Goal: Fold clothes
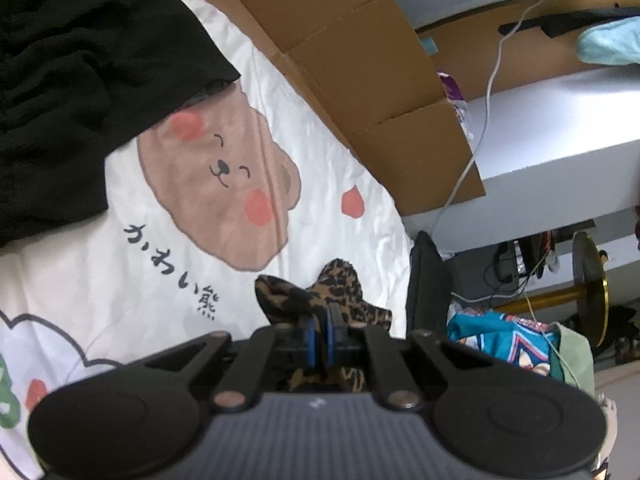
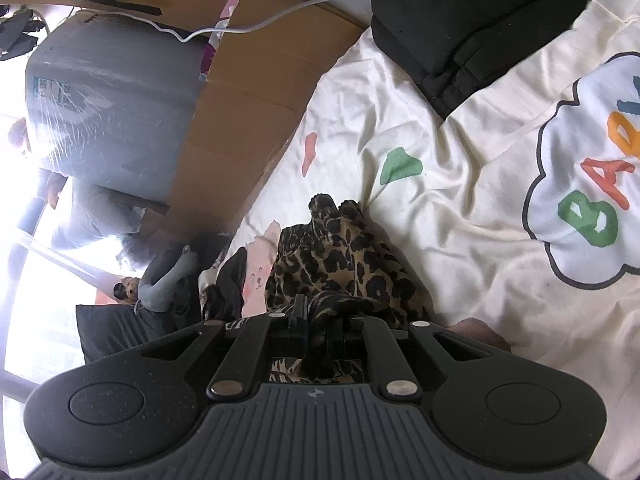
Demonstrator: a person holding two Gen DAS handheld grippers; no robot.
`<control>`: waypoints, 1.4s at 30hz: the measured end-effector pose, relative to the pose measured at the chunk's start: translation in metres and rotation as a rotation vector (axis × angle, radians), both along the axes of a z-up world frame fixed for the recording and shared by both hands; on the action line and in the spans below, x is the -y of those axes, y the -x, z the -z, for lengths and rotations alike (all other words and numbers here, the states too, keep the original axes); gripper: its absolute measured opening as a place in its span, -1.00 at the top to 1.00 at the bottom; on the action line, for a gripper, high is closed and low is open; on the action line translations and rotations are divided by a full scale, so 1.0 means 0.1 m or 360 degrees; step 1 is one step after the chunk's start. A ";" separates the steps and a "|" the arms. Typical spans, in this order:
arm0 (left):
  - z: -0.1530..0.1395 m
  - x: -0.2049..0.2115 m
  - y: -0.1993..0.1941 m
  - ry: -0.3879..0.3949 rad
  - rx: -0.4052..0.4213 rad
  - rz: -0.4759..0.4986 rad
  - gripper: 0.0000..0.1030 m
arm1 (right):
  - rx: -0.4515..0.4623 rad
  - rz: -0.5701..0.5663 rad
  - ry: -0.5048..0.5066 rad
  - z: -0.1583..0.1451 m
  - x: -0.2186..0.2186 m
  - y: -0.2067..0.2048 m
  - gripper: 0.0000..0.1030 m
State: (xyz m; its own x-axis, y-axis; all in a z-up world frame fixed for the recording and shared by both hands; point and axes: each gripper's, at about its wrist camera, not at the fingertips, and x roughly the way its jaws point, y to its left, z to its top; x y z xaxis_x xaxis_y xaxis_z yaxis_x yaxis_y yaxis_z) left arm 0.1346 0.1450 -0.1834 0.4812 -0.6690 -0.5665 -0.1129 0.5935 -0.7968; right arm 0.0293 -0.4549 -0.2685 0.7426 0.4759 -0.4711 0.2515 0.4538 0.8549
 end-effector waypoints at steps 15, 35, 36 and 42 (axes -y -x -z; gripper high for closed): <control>0.12 -0.05 -0.18 0.0063 -0.0043 -0.0076 0.89 | -0.0018 -0.0051 -0.0034 0.10 0.08 -0.23 0.87; 0.28 -0.17 -0.47 0.0116 -0.0077 -0.0115 0.89 | -0.0115 -0.0110 -0.0088 0.27 0.15 -0.70 0.87; 0.31 -0.14 -0.53 0.0106 -0.0080 -0.0104 0.89 | -0.0131 -0.0095 -0.0092 0.30 0.16 -0.71 0.87; 0.48 -0.06 -0.68 0.0071 -0.0178 -0.0080 0.84 | -0.0186 -0.0044 -0.0120 0.45 0.20 -0.72 0.80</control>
State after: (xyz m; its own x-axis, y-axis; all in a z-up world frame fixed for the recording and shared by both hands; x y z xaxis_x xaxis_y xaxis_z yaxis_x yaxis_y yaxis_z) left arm 0.2028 0.1509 -0.2317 0.4505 -0.6713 -0.5886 -0.2312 0.5491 -0.8031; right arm 0.1014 -0.4745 -0.3138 0.6709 0.5327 -0.5160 0.3398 0.3977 0.8523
